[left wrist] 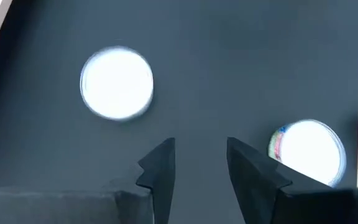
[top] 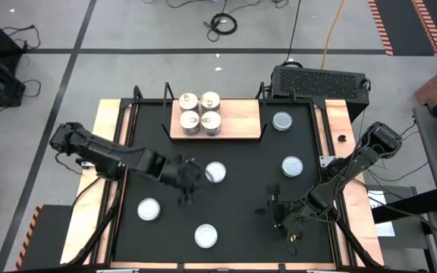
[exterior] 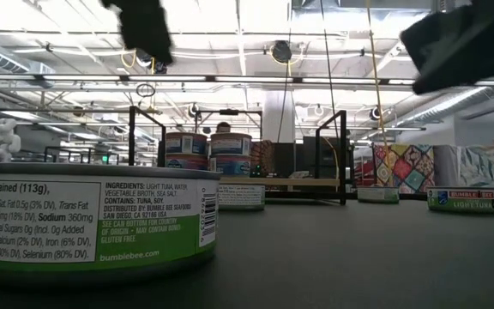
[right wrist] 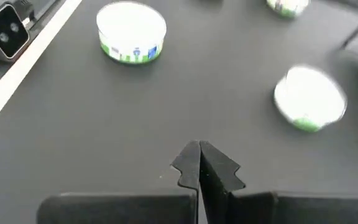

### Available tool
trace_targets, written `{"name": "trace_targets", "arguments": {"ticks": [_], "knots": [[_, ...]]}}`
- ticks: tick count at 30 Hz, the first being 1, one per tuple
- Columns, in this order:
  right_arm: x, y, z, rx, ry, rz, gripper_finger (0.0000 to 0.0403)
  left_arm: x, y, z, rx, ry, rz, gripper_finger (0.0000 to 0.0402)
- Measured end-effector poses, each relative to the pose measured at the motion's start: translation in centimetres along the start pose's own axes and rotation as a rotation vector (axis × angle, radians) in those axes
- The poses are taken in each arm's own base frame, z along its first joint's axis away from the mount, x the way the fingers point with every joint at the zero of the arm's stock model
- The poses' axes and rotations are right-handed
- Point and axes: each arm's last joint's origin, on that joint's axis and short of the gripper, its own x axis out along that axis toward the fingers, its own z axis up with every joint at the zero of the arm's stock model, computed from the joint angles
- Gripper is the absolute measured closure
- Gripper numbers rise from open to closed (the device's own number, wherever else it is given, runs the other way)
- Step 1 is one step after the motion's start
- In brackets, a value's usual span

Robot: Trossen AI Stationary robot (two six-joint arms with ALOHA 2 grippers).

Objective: Stack canned seafood by type on shelf
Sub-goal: Put the green tuna can on the shelf

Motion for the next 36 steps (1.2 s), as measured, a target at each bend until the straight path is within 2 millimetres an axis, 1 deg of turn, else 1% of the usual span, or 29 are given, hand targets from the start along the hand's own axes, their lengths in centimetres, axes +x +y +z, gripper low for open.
{"name": "trace_targets", "arguments": {"ticks": [2, 4, 7, 9, 12, 14, 17, 20, 23, 28, 36], "knots": [[0.3, -0.4, 0.5, -0.049, -0.027, -0.004, 0.0403, -0.4, -1.1, -1.0, -0.052, 0.004, 0.044, 0.0258], [0.7, -0.9, 0.9, -0.069, -0.047, 0.018, 0.0403, -0.6, -1.6, -2.3, -0.114, 0.052, 0.104, 0.0258], [1.3, -1.7, 1.4, -0.086, -0.057, 0.108, 0.0403, -1.2, -1.7, -4.3, -0.238, 0.148, 0.223, 0.0258], [1.7, -2.3, 1.8, -0.093, -0.072, 0.159, 0.0403, -1.7, -1.3, -5.5, -0.316, 0.22, 0.32, 0.0258], [2.2, -3.3, 2.1, -0.108, -0.078, 0.195, 0.0403, -2.5, -0.3, -6.5, -0.379, 0.287, 0.467, 0.0258], [2.5, -3.9, 2.3, -0.113, -0.093, 0.206, 0.0403, -3.2, 0.9, -6.8, -0.423, 0.317, 0.54, 0.0258], [2.9, -4.8, 2.5, -0.117, -0.103, 0.242, 0.0403, -3.9, 3.2, -7.1, -0.52, 0.278, 0.524, 0.0258], [3.2, -5.5, 2.4, -0.123, -0.091, 0.27, 0.0403, -4.1, 5.4, -8.1, -0.608, 0.217, 0.48, 0.0258], [3.4, -5.9, 2.2, -0.128, -0.063, 0.277, 0.0403, -3.7, 6.7, -9.1, -0.624, 0.166, 0.424, 0.0258], [3.5, -6.4, 1.8, -0.128, -0.019, 0.266, 0.0403, -2.0, 6.7, -9.8, -0.521, 0.134, 0.348, 0.0258], [4.1, -6.2, 1.4, -0.114, 0.004, 0.267, 0.0403, 1.2, 6.1, -10.3, -0.403, 0.264, 0.456, 0.0258]]}}
